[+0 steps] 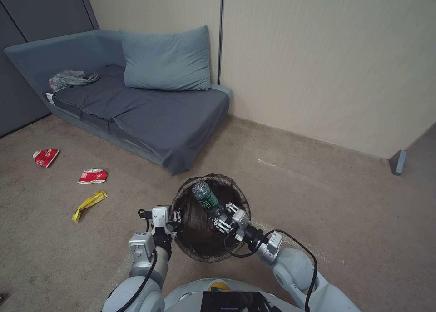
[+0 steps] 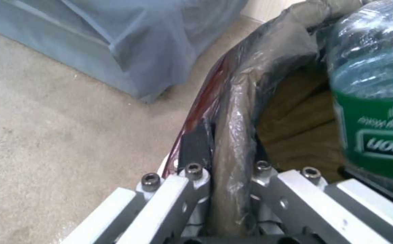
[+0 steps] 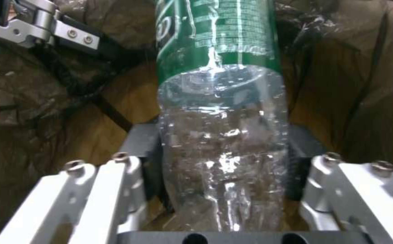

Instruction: Pick up the trash bin, then pick up the garbage from the floor and place it into the trash bin.

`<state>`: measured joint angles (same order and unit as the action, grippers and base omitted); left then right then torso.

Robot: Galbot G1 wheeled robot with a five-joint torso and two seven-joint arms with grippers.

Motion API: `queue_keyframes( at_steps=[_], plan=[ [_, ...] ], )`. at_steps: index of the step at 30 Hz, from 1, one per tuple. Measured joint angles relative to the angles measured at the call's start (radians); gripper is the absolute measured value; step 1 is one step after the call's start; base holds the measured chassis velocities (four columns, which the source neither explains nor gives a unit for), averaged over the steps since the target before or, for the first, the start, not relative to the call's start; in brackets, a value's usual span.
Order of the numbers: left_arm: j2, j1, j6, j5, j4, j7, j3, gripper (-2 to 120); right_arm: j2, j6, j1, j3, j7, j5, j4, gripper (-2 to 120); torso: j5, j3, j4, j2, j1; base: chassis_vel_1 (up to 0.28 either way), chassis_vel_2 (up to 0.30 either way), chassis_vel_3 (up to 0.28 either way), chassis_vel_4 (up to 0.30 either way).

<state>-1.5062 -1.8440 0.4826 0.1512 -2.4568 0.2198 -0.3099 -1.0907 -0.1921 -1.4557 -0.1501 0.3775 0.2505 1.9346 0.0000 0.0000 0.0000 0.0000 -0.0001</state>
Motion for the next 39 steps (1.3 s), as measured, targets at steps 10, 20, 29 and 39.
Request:
queue_keyframes(
  at_steps=[10, 20, 29, 39],
  plan=[
    [-0.001, 0.002, -0.007, -0.028, 0.011, -0.012, 0.001, 3, 0.002, -0.019, -0.026, -0.008, 0.003, -0.026, 0.015, 90, 0.0000, 0.000, 0.0001, 0.000, 0.000, 0.000, 0.000, 0.000, 0.000],
    [-0.002, 0.007, -0.010, -0.044, 0.021, -0.018, -0.006, 3, 0.012, -0.024, -0.068, -0.023, -0.016, -0.048, 0.102, 100, 0.0000, 0.000, 0.0001, 0.000, 0.000, 0.000, 0.000, 0.000, 0.000],
    [-0.003, 0.022, -0.015, -0.062, 0.037, -0.021, -0.009, 3, -0.037, -0.022, -0.130, -0.178, -0.105, 0.015, 0.300, 100, 0.0002, 0.000, 0.0000, 0.000, 0.000, 0.000, 0.000, 0.000, 0.000],
    [0.003, 0.032, -0.033, -0.060, 0.043, -0.017, -0.027, 3, -0.246, 0.001, -0.288, -0.362, -0.270, -0.083, 0.447, 100, -0.0002, 0.000, -0.0002, 0.000, 0.000, 0.000, 0.000, 0.000, 0.000]
  ],
)
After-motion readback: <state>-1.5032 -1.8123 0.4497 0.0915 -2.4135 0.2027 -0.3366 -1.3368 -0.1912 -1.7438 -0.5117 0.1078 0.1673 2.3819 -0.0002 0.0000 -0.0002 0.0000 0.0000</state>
